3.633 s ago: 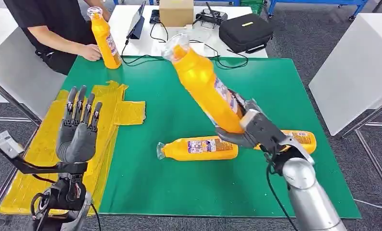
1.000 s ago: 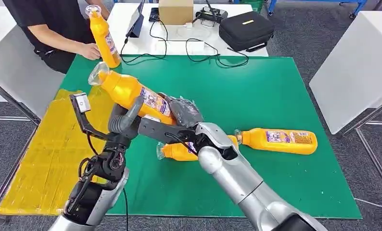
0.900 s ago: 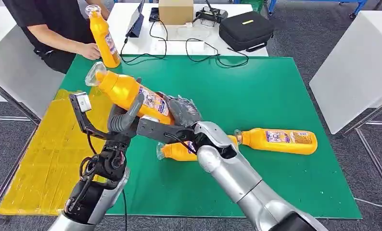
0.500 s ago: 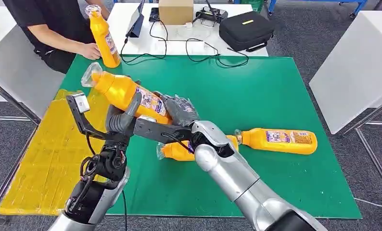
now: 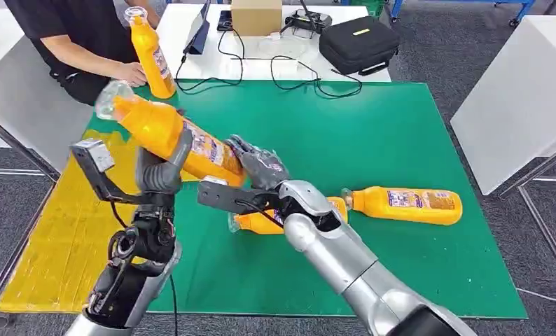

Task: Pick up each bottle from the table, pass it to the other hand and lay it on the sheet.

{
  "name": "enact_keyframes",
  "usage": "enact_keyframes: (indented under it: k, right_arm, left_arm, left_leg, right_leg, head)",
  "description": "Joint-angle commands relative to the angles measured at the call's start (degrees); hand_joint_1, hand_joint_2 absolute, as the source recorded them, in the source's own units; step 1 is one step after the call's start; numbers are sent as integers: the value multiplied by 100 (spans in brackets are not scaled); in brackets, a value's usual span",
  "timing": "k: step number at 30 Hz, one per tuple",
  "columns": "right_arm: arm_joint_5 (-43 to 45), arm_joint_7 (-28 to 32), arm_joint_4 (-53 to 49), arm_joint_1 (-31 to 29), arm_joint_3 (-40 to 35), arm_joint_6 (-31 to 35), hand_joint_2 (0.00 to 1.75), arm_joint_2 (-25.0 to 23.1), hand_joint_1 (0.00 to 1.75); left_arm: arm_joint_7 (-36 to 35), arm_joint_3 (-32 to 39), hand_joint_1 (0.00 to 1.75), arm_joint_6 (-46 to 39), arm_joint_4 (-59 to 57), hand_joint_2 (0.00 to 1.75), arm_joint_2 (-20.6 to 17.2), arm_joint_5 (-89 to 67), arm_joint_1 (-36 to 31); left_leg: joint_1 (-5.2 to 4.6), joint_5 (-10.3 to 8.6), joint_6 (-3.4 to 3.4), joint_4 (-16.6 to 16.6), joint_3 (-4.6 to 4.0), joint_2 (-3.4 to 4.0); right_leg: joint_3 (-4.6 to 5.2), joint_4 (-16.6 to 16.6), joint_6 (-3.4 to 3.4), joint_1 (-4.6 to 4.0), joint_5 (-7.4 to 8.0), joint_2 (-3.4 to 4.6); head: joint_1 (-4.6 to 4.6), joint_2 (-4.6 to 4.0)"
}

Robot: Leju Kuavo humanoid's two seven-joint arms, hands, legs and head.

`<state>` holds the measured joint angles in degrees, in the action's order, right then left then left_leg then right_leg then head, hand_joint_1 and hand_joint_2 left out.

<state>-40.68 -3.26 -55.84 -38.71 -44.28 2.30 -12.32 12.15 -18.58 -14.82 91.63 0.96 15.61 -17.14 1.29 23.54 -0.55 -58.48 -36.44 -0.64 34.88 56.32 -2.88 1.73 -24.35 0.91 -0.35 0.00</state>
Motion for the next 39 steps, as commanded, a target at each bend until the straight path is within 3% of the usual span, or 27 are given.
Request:
enact_keyframes:
  k: [1,4,8,9,12,16,23,24,32,37,38,39]
  right_arm:
    - [-101,133,-882,402,846,-131,0,848,0]
    - [-48,186,-1481,677,1229,-141,0,1007,0]
    - [-1,205,-2368,1076,1694,-559,0,1218,0]
    - [115,76,-2359,1266,1756,-877,0,1227,0]
    - [-12,380,-2061,1477,1712,-741,0,1138,0]
    - [-1,373,-2039,1433,1699,-749,0,1097,0]
    - [2,373,-2056,1412,1709,-746,0,1101,0]
    - [-9,372,-2037,1397,1671,-786,0,1116,0]
    - [36,448,-1810,1433,1473,-916,0,1149,0]
    - [73,472,-1778,1465,1361,-963,0,1240,0]
    - [85,468,-1768,1485,1334,-971,0,1264,0]
    - [88,463,-1756,1492,1317,-983,0,1264,0]
  left_arm:
    - [55,963,175,-110,91,175,-251,-2066,170]
    - [-347,996,175,-819,-305,175,-509,-4290,171]
    - [-379,1306,175,-1221,-1127,175,-725,-5959,225]
    - [-758,1269,175,-1045,-1489,175,-801,-6714,334]
    - [-878,1068,175,-1382,-2518,175,-808,-7990,361]
    - [-886,1051,175,-1403,-2556,175,-770,-8016,323]
    - [-901,1053,175,-1389,-2492,175,-783,-8023,309]
    - [-1239,908,175,-1066,-2565,175,-871,-8544,291]
    - [-1550,327,175,-570,-4897,175,-774,-9737,-302]
    - [-1585,202,175,-369,-5640,175,-801,-9805,-548]
    - [-1663,162,0,-442,-5833,175,-812,-9841,-631]
    - [-1650,124,0,-401,-5901,175,-824,-9874,-659]
  left_leg:
    - [0,5,-7,3,22,-9]
    - [-2,3,-4,3,14,-2]
    - [-4,4,-4,10,31,-20]
    - [-5,1,-3,11,21,-16]
    - [-6,5,-5,34,68,-7]
    - [-5,3,-4,6,16,-2]
    - [-1,7,-5,4,23,1]
    - [-2,4,-3,4,13,0]
    - [-3,3,-6,12,30,-8]
    - [-2,4,-4,8,23,-3]
    - [1,9,-5,9,37,-1]
    - [-2,3,-4,9,24,-5]
  right_leg:
    - [-29,-6,14,-5,-8,-20]
    - [-20,-4,12,-2,-5,-12]
    - [-37,-7,20,-3,-15,-34]
    - [-24,-8,13,0,-7,-23]
    - [-68,-31,22,-2,-9,-18]
    - [-15,-5,11,1,-5,-11]
    - [-25,-5,18,-4,-10,-15]
    - [-15,-4,13,-2,-7,-12]
    - [-34,-12,16,-2,-8,-22]
    - [-26,-8,15,-2,-8,-16]
    - [-40,-11,21,-7,-12,-18]
    - [-28,-9,15,-3,-8,-17]
  head:
    - [-4,0]
    - [-2,0]
    - [-2,0]
    - [-4,0]
    - [-4,0]
    - [-2,0]
    - [-2,0]
    - [-2,0]
    - [-2,0]
    - [-4,0]
    - [-2,0]
    - [-4,0]
